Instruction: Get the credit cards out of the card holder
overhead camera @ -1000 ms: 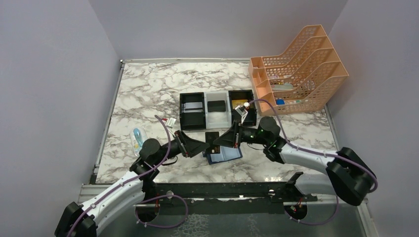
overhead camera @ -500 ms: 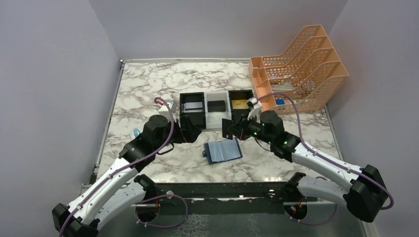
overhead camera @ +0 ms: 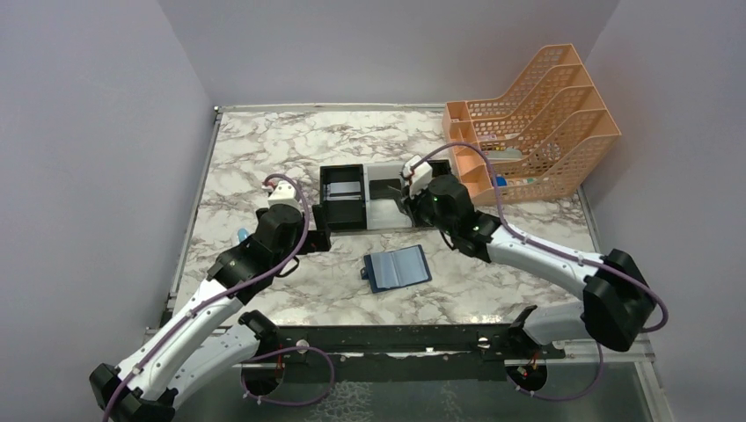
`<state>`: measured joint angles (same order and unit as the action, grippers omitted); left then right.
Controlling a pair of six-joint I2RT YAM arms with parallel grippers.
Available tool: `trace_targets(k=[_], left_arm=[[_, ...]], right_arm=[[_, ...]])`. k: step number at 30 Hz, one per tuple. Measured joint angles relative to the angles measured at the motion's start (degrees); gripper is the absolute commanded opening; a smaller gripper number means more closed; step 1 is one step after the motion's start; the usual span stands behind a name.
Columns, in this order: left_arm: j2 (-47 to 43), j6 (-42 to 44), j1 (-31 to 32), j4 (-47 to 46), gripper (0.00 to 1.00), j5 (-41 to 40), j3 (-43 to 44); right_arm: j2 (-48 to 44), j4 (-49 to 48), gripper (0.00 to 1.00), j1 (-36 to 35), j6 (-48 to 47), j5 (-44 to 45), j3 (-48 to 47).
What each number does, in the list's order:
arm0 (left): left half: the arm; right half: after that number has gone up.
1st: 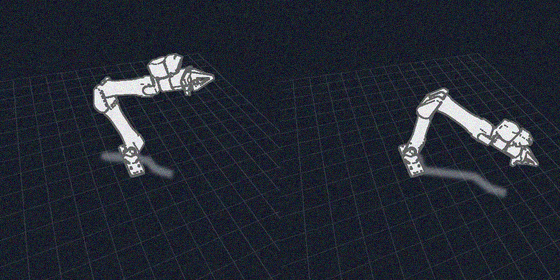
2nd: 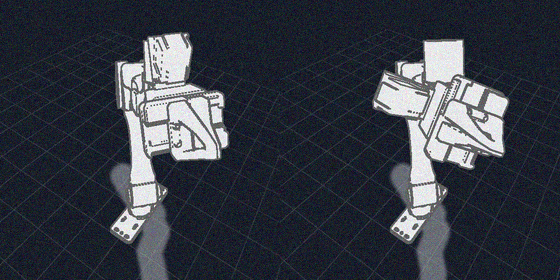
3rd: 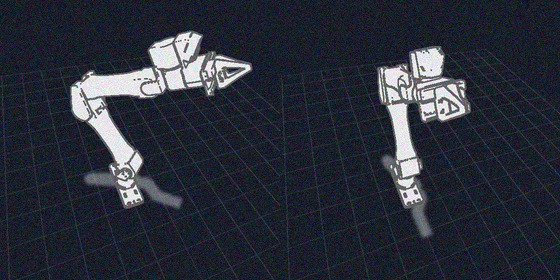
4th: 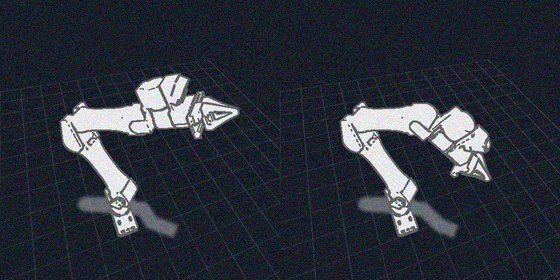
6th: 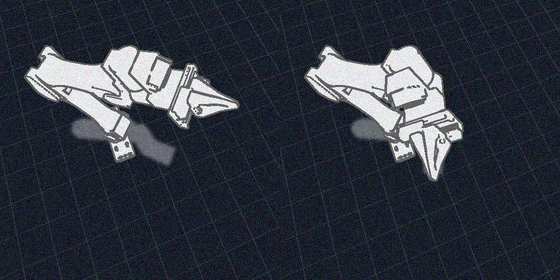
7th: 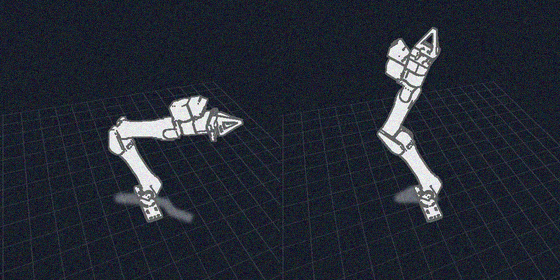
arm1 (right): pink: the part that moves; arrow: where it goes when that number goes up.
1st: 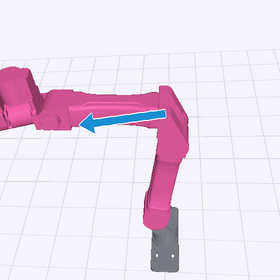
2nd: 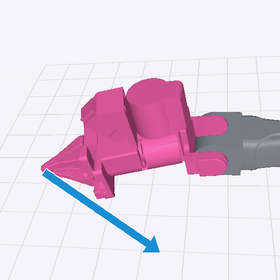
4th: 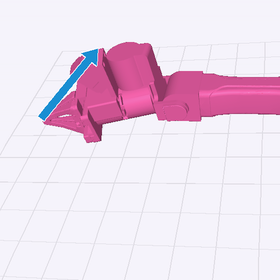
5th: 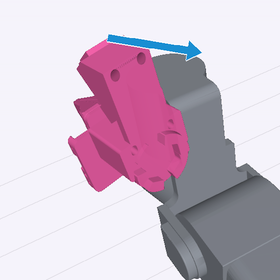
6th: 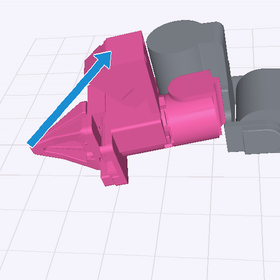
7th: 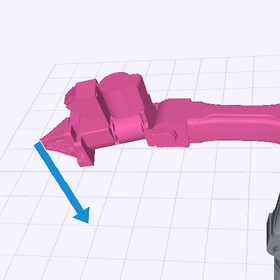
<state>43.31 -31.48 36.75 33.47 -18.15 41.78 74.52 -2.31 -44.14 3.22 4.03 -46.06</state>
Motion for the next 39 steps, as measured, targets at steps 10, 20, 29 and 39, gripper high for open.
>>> trace_targets(k=[10, 20, 29, 39], left_arm=[[-9.2, -1.9, 0.0, 2.4, 0.99, -4.9, -0.4], [-4.4, -2.0, 0.0, 3.3, 0.99, -5.2, -0.4], [-4.3, -1.8, 0.0, 4.2, 0.99, -5.2, -0.4], [-5.0, -1.5, 0.0, 4.4, 0.99, -5.2, -0.4]], right_arm=[[17.0, -10.2, 0.01, -1.7, -25.7, 8.9, -6.3], [28.3, -12.8, 0.01, -1.7, -38.8, 12.0, -13.0], [36.3, -14.8, 0.02, -1.7, -46.2, 12.7, -17.6], [40.8, -17.1, 0.06, -1.7, -51.6, 12.7, -19.6]])
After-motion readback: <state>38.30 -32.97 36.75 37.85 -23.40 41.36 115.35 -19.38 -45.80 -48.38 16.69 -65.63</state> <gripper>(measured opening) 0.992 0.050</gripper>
